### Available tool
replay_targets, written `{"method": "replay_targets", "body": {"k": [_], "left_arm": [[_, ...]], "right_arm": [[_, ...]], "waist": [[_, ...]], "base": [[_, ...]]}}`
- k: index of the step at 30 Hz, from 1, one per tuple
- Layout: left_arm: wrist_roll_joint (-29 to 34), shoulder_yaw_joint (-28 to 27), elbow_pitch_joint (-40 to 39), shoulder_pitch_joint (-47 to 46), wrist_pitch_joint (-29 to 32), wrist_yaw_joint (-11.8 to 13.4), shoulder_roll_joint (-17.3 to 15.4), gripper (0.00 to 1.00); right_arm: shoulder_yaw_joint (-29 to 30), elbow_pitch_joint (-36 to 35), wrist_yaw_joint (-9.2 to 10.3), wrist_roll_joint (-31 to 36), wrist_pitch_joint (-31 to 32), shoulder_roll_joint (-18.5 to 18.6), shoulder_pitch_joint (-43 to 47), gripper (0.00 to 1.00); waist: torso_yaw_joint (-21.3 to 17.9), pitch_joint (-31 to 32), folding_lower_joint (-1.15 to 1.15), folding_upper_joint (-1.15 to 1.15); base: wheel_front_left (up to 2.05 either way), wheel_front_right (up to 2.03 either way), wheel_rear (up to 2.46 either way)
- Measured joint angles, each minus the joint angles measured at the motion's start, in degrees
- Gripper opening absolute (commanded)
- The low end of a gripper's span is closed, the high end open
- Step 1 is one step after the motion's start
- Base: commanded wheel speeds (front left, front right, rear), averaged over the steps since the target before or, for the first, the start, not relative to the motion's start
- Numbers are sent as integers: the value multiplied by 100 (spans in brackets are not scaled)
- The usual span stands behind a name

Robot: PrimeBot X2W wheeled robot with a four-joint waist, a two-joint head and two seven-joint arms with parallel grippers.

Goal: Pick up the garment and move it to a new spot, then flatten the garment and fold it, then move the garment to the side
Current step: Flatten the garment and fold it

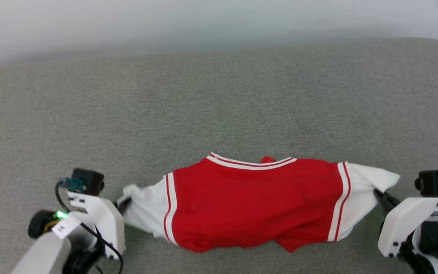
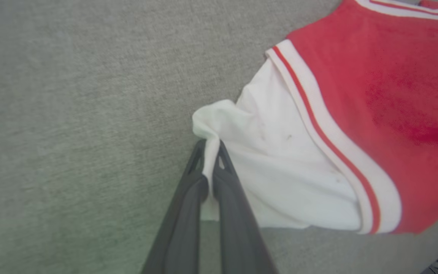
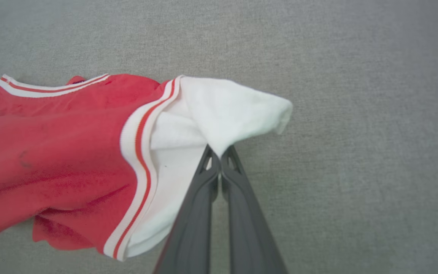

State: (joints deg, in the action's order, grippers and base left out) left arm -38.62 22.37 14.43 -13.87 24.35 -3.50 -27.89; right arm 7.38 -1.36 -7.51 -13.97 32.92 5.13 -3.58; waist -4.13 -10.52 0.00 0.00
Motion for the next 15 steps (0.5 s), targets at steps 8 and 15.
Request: {"method": "replay_targets", "body": {"k": [8, 15], "left_arm": [[483, -286, -233, -899, -916, 231, -1, 0], [598, -460, 168, -2176, -1301, 280, 225, 0]], "right_arm": [[69, 114, -1, 504, -299, 138, -790, 0], [49, 537, -1, 691, -456, 275, -2107, 0]], "waist": [[178, 62, 0, 0], [188, -12, 0, 0]], "base": [[0, 0, 0], [0, 0, 0]]}}
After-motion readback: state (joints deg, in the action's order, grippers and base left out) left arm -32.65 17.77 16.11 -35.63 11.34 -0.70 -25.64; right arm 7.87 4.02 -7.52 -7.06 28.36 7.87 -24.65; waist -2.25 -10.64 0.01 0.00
